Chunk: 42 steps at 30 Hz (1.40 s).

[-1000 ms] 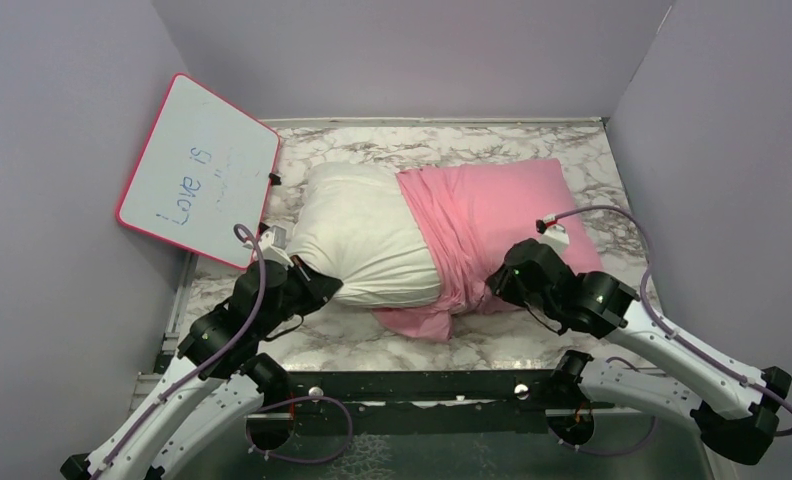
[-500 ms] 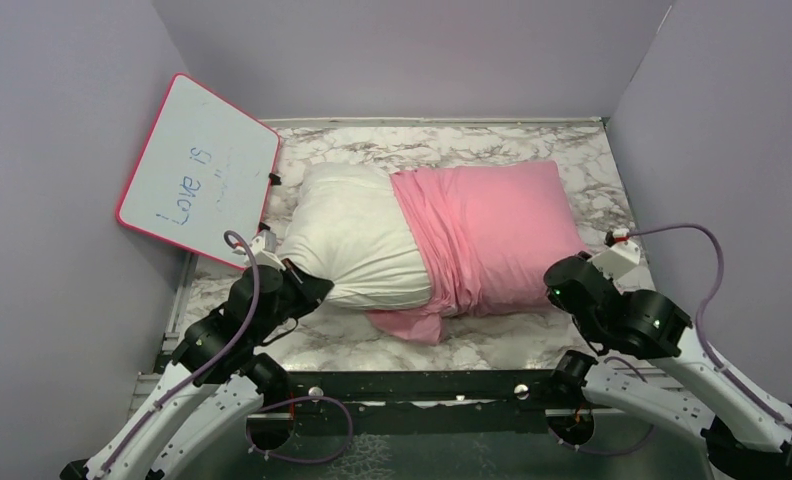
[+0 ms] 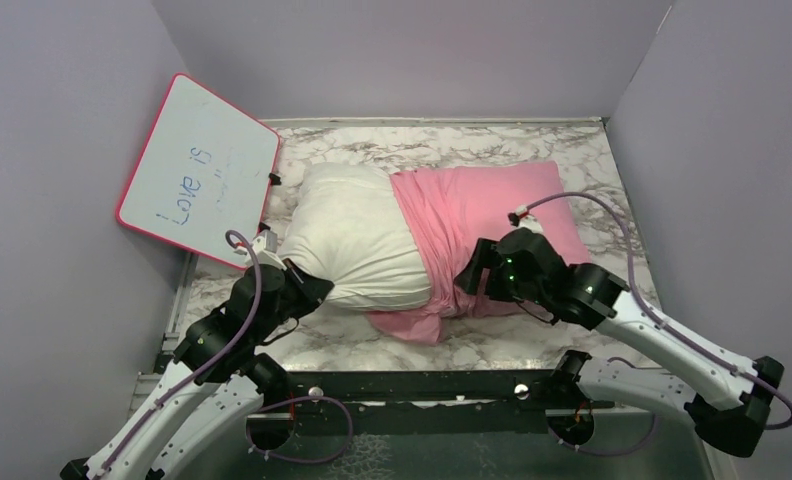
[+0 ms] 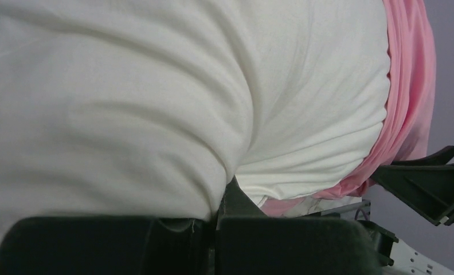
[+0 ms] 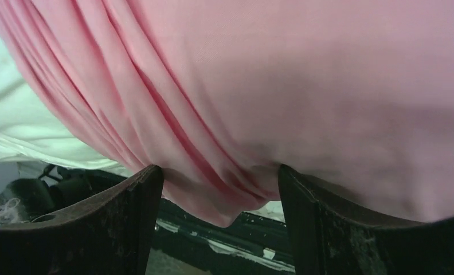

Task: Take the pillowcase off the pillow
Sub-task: Remove the pillow from the pillowcase.

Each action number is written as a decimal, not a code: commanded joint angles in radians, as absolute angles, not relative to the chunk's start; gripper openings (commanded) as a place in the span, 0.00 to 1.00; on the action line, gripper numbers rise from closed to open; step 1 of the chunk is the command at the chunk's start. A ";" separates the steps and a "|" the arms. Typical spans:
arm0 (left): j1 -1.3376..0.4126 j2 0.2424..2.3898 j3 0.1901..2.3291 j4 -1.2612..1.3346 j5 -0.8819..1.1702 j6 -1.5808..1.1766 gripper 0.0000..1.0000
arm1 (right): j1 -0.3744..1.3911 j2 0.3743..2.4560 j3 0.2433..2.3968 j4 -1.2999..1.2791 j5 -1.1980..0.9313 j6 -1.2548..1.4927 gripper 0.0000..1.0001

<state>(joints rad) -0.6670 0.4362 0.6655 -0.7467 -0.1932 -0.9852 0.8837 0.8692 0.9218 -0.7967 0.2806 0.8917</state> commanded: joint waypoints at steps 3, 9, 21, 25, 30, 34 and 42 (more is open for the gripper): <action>-0.661 0.408 0.679 -0.711 -0.198 -1.004 0.00 | 0.883 0.948 0.835 -0.732 0.139 0.986 0.78; -0.660 0.419 0.689 -0.714 -0.206 -0.999 0.00 | 0.884 0.992 0.828 -0.836 0.376 0.999 0.18; -0.661 0.340 0.722 -0.859 -0.350 -1.058 0.00 | 0.880 0.743 0.937 -1.197 0.793 1.178 0.05; -0.661 0.340 0.705 -0.816 -0.322 -1.055 0.00 | 0.880 0.671 0.952 -0.976 0.601 0.891 0.11; -0.661 0.365 0.658 -0.737 -0.237 -1.061 0.00 | 0.880 0.720 1.116 -0.913 0.499 0.734 0.26; -0.661 0.377 0.641 -0.710 -0.209 -1.060 0.00 | 0.880 0.801 1.186 -0.811 0.411 0.615 0.39; -0.661 0.349 0.617 -0.704 -0.190 -1.074 0.00 | 0.853 1.265 1.489 -0.739 0.382 0.431 0.40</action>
<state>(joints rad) -0.6670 0.3729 0.6373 -0.7586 -0.2073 -1.0557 0.8814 1.0698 1.3685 -0.8341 0.4316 0.5823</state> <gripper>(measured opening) 0.028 0.393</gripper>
